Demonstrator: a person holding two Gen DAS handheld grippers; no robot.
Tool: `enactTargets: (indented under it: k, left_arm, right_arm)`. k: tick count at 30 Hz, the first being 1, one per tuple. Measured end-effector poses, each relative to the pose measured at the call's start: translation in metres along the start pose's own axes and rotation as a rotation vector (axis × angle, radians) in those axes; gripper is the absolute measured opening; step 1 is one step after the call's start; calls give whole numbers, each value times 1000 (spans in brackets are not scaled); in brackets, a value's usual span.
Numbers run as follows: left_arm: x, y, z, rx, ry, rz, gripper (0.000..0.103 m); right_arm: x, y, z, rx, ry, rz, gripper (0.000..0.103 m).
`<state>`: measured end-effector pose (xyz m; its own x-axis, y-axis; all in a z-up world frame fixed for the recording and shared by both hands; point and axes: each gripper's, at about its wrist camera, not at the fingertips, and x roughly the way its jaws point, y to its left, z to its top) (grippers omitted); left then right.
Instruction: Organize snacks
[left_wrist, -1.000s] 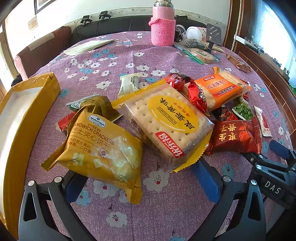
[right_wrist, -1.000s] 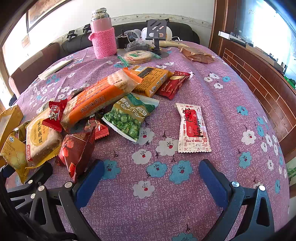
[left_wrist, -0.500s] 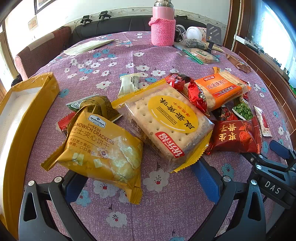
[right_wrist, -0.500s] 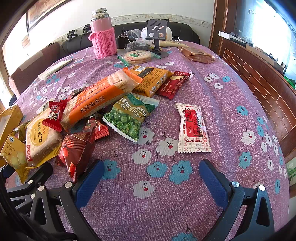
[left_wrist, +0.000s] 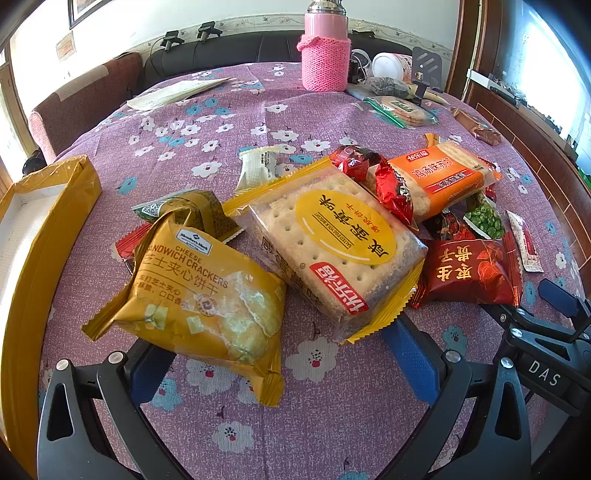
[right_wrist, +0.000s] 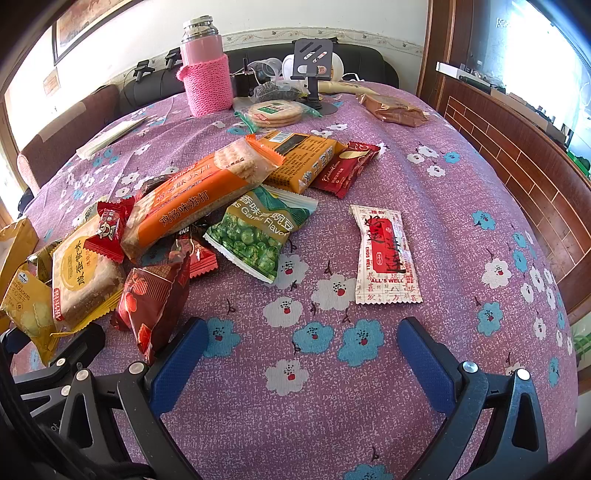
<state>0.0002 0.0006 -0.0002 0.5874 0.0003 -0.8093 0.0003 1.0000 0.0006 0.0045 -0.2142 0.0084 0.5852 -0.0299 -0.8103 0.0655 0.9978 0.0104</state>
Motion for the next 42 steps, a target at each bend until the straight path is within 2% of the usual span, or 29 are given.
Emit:
enactTargets:
  k: [35,42]
  left_arm:
    - [0,1,0,-10,1,2,103]
    - [-4,3,0,84,85,-65,103]
  right_arm:
    - [0,0,-1,-7,0,10,103]
    - [0,0,-1,-15,4,16,103]
